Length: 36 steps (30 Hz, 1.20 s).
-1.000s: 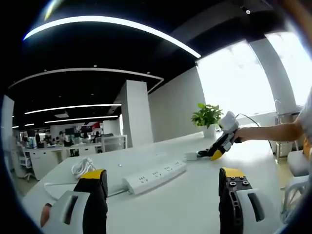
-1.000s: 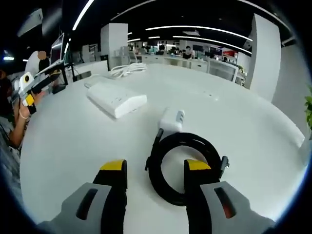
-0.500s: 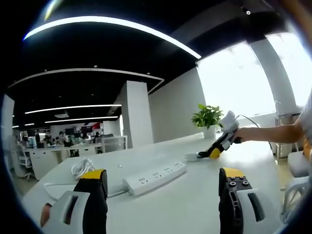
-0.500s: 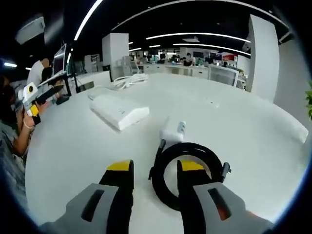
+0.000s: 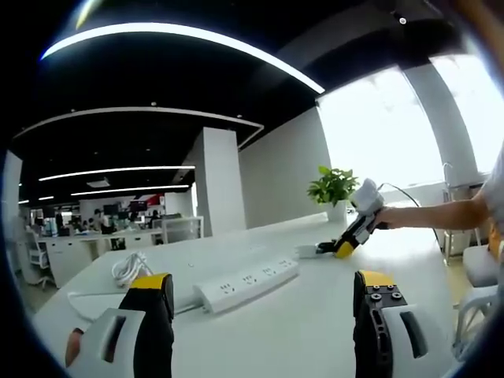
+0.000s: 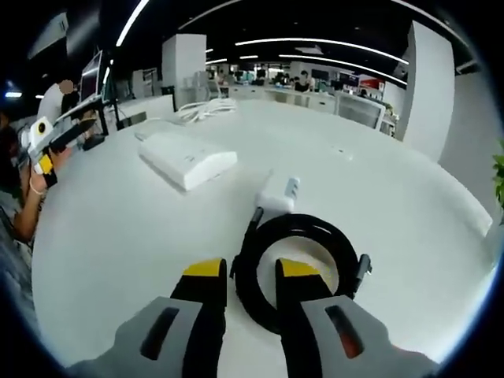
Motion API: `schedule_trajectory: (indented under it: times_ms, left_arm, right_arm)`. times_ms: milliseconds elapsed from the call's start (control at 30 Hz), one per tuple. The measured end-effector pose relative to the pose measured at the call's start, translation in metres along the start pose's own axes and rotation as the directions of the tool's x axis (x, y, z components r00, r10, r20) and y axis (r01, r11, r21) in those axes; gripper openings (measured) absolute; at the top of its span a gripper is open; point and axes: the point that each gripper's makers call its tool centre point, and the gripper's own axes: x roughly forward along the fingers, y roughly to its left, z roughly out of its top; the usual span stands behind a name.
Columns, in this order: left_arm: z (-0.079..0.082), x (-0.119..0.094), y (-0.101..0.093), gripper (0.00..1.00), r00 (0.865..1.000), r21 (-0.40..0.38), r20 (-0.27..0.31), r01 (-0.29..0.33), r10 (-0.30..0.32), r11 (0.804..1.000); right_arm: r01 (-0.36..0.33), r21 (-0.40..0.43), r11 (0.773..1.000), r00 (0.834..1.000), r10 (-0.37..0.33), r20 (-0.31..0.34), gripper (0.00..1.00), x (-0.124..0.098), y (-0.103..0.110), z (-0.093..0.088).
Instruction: Straighten the power strip on the desk, plug the charger into it
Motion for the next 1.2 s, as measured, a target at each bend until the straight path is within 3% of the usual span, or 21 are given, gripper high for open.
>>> schedule_trajectory:
  times_ms: [133, 333, 767, 1033, 1200]
  left_arm:
    - [-0.002, 0.000, 0.001, 0.96, 1.000, 0.001, -0.006, -0.003, 0.003, 1.000]
    - [-0.003, -0.001, 0.002, 0.96, 1.000, -0.006, -0.006, -0.003, 0.003, 1.000]
    - [-0.005, -0.003, -0.002, 0.96, 1.000, 0.000, -0.014, 0.007, -0.007, 1.000]
    - [-0.003, -0.003, -0.005, 0.96, 1.000, 0.007, -0.017, 0.006, -0.006, 1.000]
    - [-0.001, -0.002, -0.008, 0.96, 1.000, 0.008, -0.015, 0.011, -0.011, 1.000]
  right_arm:
    - [-0.049, 0.024, 0.999, 0.998, 0.048, 0.030, 0.12, 0.002, 0.007, 0.004]
    - [-0.024, 0.016, 1.000, 0.999, 0.024, 0.035, 0.10, 0.002, 0.007, 0.006]
    - [-0.044, 0.069, 0.997, 0.991, 0.035, 0.125, 0.08, -0.005, 0.017, 0.021]
    - [-0.005, -0.001, 1.000, 0.987, 0.006, 0.163, 0.07, -0.014, 0.018, 0.035]
    - [0.024, -0.053, 0.998, 0.976, -0.012, 0.215, 0.07, -0.027, 0.025, 0.054]
